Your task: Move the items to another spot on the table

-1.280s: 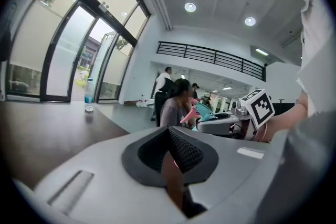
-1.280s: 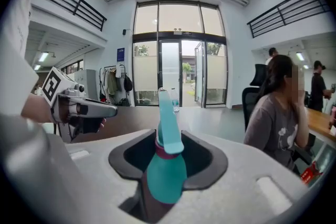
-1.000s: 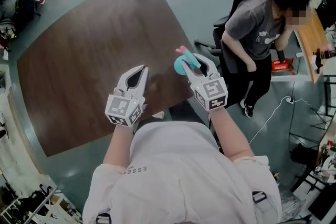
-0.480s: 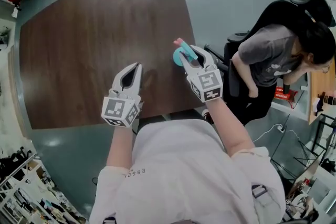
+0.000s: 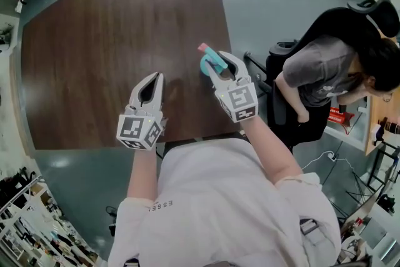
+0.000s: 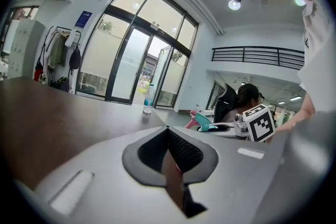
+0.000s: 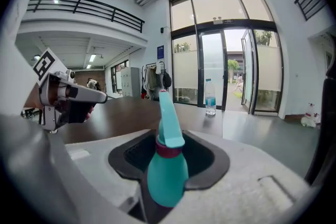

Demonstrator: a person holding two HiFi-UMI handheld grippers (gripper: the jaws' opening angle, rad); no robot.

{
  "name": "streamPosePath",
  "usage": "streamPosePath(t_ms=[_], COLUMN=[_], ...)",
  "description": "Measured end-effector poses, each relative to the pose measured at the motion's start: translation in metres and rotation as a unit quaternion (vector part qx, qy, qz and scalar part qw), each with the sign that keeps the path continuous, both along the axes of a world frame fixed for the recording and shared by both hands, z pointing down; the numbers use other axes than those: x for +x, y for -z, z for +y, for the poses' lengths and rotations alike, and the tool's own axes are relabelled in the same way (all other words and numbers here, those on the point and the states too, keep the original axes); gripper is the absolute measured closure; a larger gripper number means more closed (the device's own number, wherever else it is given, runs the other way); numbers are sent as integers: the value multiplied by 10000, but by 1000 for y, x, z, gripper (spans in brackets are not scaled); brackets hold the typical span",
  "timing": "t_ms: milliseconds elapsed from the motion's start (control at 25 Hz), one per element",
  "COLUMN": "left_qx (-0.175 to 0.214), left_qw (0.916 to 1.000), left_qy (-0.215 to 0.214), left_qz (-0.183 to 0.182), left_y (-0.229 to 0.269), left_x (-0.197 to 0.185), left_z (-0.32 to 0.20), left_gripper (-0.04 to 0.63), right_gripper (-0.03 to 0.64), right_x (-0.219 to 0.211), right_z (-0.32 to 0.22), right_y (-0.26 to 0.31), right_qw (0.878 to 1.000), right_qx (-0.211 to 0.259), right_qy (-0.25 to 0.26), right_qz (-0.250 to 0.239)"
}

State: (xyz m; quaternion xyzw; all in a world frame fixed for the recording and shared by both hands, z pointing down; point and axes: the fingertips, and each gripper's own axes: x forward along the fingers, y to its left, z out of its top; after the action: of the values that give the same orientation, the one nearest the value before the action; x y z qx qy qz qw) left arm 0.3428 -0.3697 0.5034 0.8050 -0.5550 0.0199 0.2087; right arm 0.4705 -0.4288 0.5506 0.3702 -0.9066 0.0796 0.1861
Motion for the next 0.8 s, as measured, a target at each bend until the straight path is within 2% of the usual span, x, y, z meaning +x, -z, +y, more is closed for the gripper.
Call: streamPosePath(t_ms=[160,280,480,600,720,800], left_qx=[8,70,172,324,415,438], left_qw=[9999,9996,9984,9972,9957,9944], left_qy=[-95,-201,-510,-677,-824,-958], left_qz=[81,187,197,-16,-84,-55], left_y=[0,7,17,26,34,39], left_x=[1,-3,-15,-37,-57,-66], left_z=[0,4,23,42,65,81], left_gripper=[578,578,578,578,578,578], right_gripper=[471,414,414,416,416,443], right_x=[2,3,19,16,6,-1], right_z=[-1,4,24,50,86,110], right_y=[-5,0,40,62,70,71], right_qw=[9997,9992,9940,9866,9820,9801], right_qx=[-221,-256,229,601,721,720], right_qy=[-113,-264,-1006,-1476,-1728,-1841], right_qz=[-42,-148,-372,-363,-255,-184])
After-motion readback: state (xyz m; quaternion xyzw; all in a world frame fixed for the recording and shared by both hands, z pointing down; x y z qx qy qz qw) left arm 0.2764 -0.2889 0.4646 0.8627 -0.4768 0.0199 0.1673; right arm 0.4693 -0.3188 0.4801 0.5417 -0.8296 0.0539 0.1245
